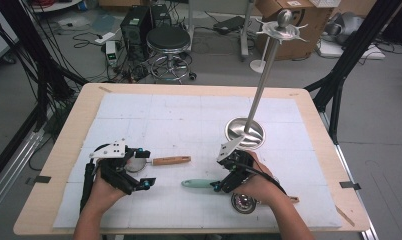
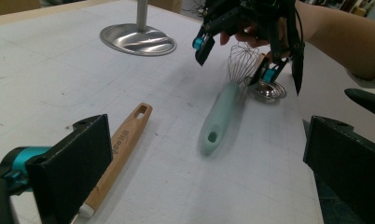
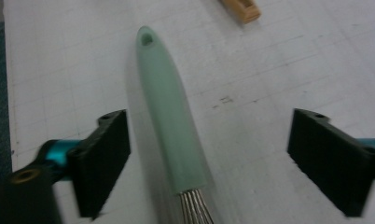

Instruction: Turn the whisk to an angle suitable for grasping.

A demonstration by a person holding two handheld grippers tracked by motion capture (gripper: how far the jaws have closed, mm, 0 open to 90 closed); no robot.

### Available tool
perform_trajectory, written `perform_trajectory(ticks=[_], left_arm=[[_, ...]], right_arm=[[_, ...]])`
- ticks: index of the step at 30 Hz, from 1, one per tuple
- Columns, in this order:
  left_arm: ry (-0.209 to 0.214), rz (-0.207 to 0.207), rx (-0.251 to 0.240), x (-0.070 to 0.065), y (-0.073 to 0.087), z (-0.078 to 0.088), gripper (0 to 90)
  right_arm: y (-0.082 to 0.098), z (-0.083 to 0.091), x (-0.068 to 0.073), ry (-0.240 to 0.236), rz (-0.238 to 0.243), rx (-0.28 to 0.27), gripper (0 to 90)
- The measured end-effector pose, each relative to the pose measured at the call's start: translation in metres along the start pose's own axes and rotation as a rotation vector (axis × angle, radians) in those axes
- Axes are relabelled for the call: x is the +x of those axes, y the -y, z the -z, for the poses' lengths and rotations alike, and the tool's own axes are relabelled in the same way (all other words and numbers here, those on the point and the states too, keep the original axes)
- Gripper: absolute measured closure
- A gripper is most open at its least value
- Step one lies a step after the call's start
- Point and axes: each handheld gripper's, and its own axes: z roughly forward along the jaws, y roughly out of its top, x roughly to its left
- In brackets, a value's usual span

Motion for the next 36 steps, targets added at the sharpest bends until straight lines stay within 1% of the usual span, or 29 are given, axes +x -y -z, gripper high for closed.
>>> perform_trajectory(ticks=[1,2,4,6,8,9,10,12,13,14,16,18,21,22,24,25,27,28,29,31,33,35,36], left_arm=[[0.002,0.000,0.000,0.000,0.000,0.000,1.7],[0.001,0.000,0.000,0.000,0.000,0.000,1.7],[0.001,0.000,0.001,0.000,0.000,0.000,1.7],[0.005,0.003,0.003,0.000,0.000,0.000,1.7],[0.006,0.002,0.005,0.000,0.000,-0.001,1.7],[0.005,0.003,0.006,0.000,0.000,-0.001,1.7],[0.005,0.003,0.007,0.000,0.000,-0.001,1.7],[0.003,0.003,0.008,0.000,0.000,-0.001,1.7],[0.003,0.003,0.008,0.000,0.000,-0.001,1.7],[0.004,0.003,0.008,0.000,0.000,0.000,1.7],[0.004,0.003,0.006,0.000,0.000,0.000,1.7],[0.004,0.000,0.007,0.000,0.000,0.000,1.7],[0.005,-0.005,0.011,0.000,0.000,0.000,1.7],[0.005,-0.003,0.011,-0.001,0.000,-0.001,1.7],[0.005,-0.009,0.016,-0.001,0.000,-0.001,1.7],[0.005,-0.009,0.017,-0.001,0.000,-0.001,1.7],[0.005,-0.010,0.016,-0.002,0.000,-0.002,1.7],[0.004,-0.012,0.018,-0.002,-0.001,-0.003,1.7],[0.003,-0.016,0.022,-0.003,-0.001,-0.003,1.7],[-0.006,-0.023,0.036,-0.004,-0.002,-0.005,1.7],[-0.005,-0.028,0.044,-0.004,-0.002,-0.006,1.7],[-0.009,-0.030,0.050,-0.006,-0.002,-0.008,1.7],[-0.005,-0.033,0.051,-0.006,-0.003,-0.009,1.7]], right_arm=[[0.000,0.000,0.000,0.000,0.000,0.000,15.5],[-0.002,-0.002,0.001,0.005,0.008,0.015,16.6],[-0.004,-0.006,0.003,0.004,0.023,0.031,21.8],[-0.004,-0.009,0.004,-0.003,0.026,0.052,24.4],[-0.004,-0.011,0.005,0.001,0.029,0.096,28.1],[-0.004,-0.011,0.005,0.001,0.029,0.096,28.1],[-0.003,-0.013,0.006,0.001,0.033,0.120,31.4],[-0.003,-0.014,0.006,-0.013,0.039,0.136,34.8],[-0.003,-0.014,0.006,-0.013,0.039,0.136,34.8],[-0.003,-0.016,0.006,-0.019,0.036,0.149,39.3],[-0.002,-0.016,0.005,-0.025,0.038,0.159,40.5],[-0.002,-0.019,0.005,-0.033,0.032,0.178,44.5],[-0.001,-0.021,0.005,-0.044,0.038,0.191,48.6],[-0.001,-0.021,0.005,-0.044,0.038,0.191,48.6],[-0.002,-0.021,0.006,-0.032,0.044,0.199,52.8],[-0.002,-0.021,0.006,-0.032,0.044,0.199,52.8],[-0.002,-0.021,0.007,-0.013,0.053,0.204,54.3],[-0.002,-0.021,0.007,-0.013,0.053,0.204,54.3],[-0.002,-0.022,0.009,-0.008,0.062,0.201,54.5],[-0.002,-0.022,0.010,-0.001,0.063,0.206,55.0],[-0.002,-0.022,0.010,0.001,0.063,0.205,55.7],[-0.002,-0.022,0.011,0.001,0.069,0.207,59.0],[-0.002,-0.022,0.011,0.001,0.069,0.207,59.0]])
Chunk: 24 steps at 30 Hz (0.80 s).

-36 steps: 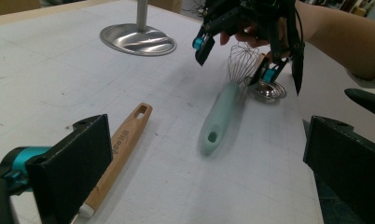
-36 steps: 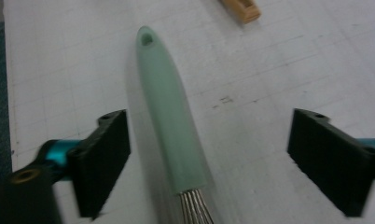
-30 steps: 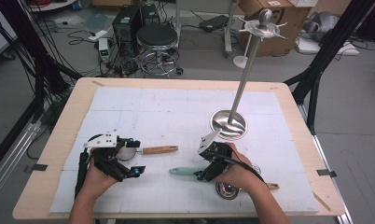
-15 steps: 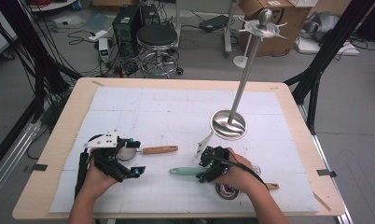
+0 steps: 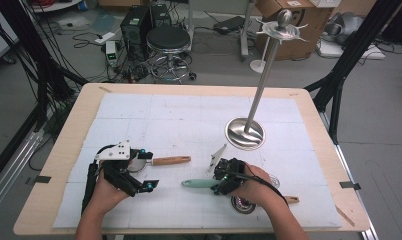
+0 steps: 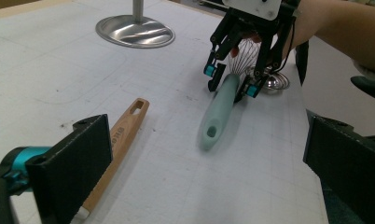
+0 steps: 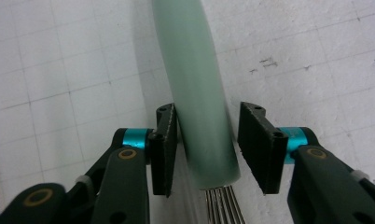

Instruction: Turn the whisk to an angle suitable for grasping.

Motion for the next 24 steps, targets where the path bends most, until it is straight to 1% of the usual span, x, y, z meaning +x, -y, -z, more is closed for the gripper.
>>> perform_trajectory(ticks=[1,2,5,10,15,17,20,21,22,24], left_arm=[[-0.001,-0.002,0.004,-0.0004,-0.0003,-0.0005,1.7],[-0.001,-0.003,0.006,-0.0010,-0.0005,-0.0020,1.7],[-0.001,-0.005,0.011,-0.0013,-0.0006,-0.0028,1.7],[0.003,-0.006,0.015,-0.0015,-0.0008,-0.0033,1.7],[0.005,-0.006,0.018,-0.0011,-0.0006,-0.0036,1.7],[0.005,-0.005,0.017,-0.0013,-0.0006,-0.0036,1.7],[0.005,-0.004,0.017,-0.0013,-0.0006,-0.0035,1.7],[0.006,-0.005,0.017,-0.0011,-0.0006,-0.0036,1.7],[0.007,-0.003,0.013,-0.0011,-0.0004,-0.0038,1.7],[0.007,-0.002,0.014,-0.0010,-0.0004,-0.0040,1.7]], right_arm=[[-0.0003,0.0005,0.0014,-0.007,0.010,0.004,62.2],[-0.0005,0.0004,0.0021,-0.004,0.016,0.005,63.0],[-0.0007,0.0005,0.0035,0.003,0.028,0.006,63.7],[-0.0008,0.0004,0.0037,0.001,0.035,0.006,64.7],[-0.0010,0.0009,0.0047,0.001,0.058,0.007,67.0],[-0.0011,0.0009,0.0051,-0.001,0.073,0.004,67.6],[-0.0015,0.0011,0.0055,0.005,0.111,0.003,68.5],[-0.0015,0.0011,0.0055,0.005,0.111,0.003,68.5],[-0.0014,0.0023,0.0057,0.028,0.122,0.002,68.7],[-0.0005,0.0035,0.0041,0.049,0.121,0.007,68.9]])
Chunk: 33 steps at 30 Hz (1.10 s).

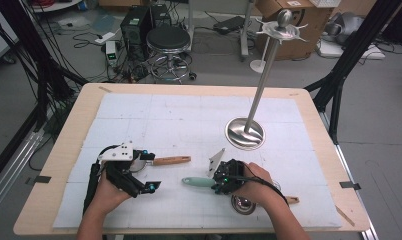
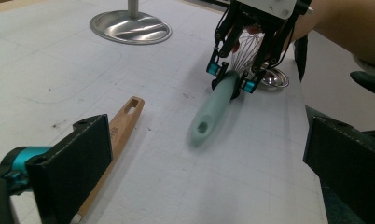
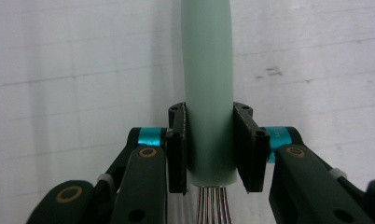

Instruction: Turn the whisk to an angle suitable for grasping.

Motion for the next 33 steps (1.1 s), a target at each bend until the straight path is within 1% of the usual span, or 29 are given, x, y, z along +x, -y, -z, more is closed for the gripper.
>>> perform_trajectory(ticks=[2,3,9,11,13,14,16,17,18,21,22,23,24,25,27,28,29,31,33], left_arm=[[0.000,0.002,-0.001,0.000,0.000,0.000,1.7],[0.000,0.002,0.000,0.000,0.000,0.000,1.7],[0.000,0.005,-0.002,0.000,0.000,0.000,1.7],[0.002,0.007,-0.005,0.000,0.000,0.000,1.7],[0.004,0.005,-0.006,0.000,0.000,0.000,1.7],[0.007,0.004,-0.008,0.001,0.001,0.000,1.7],[0.008,0.011,-0.007,0.001,0.001,0.001,1.7],[0.009,0.008,-0.009,0.002,0.001,0.001,1.7],[0.009,0.008,-0.009,0.002,0.001,0.001,1.7],[0.014,0.006,-0.015,0.002,0.000,0.002,1.7],[0.014,0.006,-0.015,0.002,0.000,0.002,1.7],[0.013,0.003,-0.017,0.002,0.000,0.002,1.7],[0.015,0.006,-0.018,0.001,0.000,0.002,1.7],[0.017,0.006,-0.020,0.001,-0.001,0.002,1.7],[0.018,0.006,-0.022,0.002,-0.001,0.003,1.7],[0.018,0.006,-0.022,0.002,-0.001,0.003,1.7],[0.019,0.006,-0.020,0.002,-0.001,0.004,1.7],[0.019,0.007,-0.021,0.002,0.000,0.004,1.7],[0.018,0.010,-0.023,0.002,0.000,0.005,1.8]], right_arm=[[0.001,0.001,-0.002,0.016,0.003,-0.009,68.9],[0.001,0.001,-0.002,0.016,0.003,-0.009,68.9],[0.004,0.013,-0.006,0.044,-0.008,-0.059,69.0],[0.006,0.019,-0.009,0.047,-0.012,-0.072,69.0],[0.007,0.026,-0.011,0.045,-0.020,-0.096,69.0],[0.007,0.026,-0.011,0.045,-0.020,-0.096,69.0],[0.009,0.032,-0.014,0.041,-0.028,-0.121,69.0],[0.010,0.036,-0.017,0.039,-0.036,-0.137,69.0],[0.010,0.036,-0.017,0.039,-0.036,-0.137,69.0],[0.011,0.044,-0.021,0.039,-0.054,-0.185,69.0],[0.011,0.044,-0.021,0.039,-0.054,-0.185,69.0],[0.011,0.050,-0.022,0.036,-0.060,-0.213,69.0],[0.011,0.050,-0.022,0.036,-0.060,-0.213,69.0],[0.012,0.055,-0.023,0.030,-0.067,-0.243,69.0],[0.012,0.058,-0.025,0.037,-0.064,-0.253,69.0],[0.012,0.062,-0.026,0.035,-0.077,-0.262,69.0],[0.012,0.062,-0.026,0.035,-0.077,-0.262,69.0],[0.013,0.067,-0.029,0.037,-0.082,-0.286,69.0],[0.014,0.068,-0.030,0.036,-0.082,-0.293,69.0]])
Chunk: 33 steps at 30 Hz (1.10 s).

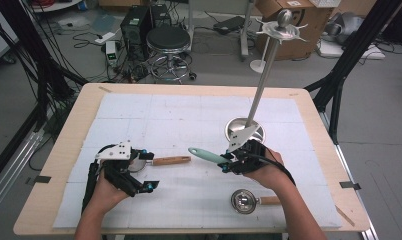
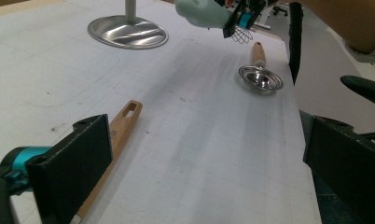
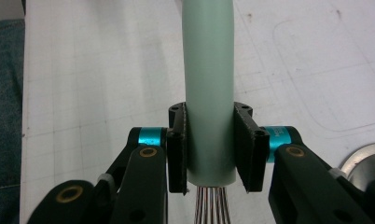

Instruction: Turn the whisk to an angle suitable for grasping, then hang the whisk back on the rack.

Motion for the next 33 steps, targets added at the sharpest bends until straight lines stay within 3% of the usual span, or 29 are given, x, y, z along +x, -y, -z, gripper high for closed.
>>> perform_trajectory(ticks=[11,16,23,28,33], left_arm=[[-0.002,0.000,0.003,0.000,0.000,-0.001,1.8],[-0.001,0.002,0.000,0.001,-0.001,-0.001,1.8],[0.012,0.002,0.002,0.001,-0.004,-0.006,1.8],[0.010,-0.001,0.007,-0.002,-0.004,-0.006,1.8],[0.010,0.001,0.020,-0.003,-0.002,-0.008,1.8]], right_arm=[[0.002,0.007,-0.004,-0.011,-0.009,-0.055,68.9],[0.004,0.015,-0.005,-0.012,-0.019,-0.104,69.0],[0.012,0.032,-0.008,0.004,-0.031,-0.195,68.9],[0.021,0.050,-0.015,-0.001,-0.063,-0.295,69.0],[0.027,0.061,-0.016,-0.002,-0.085,-0.332,69.0]])
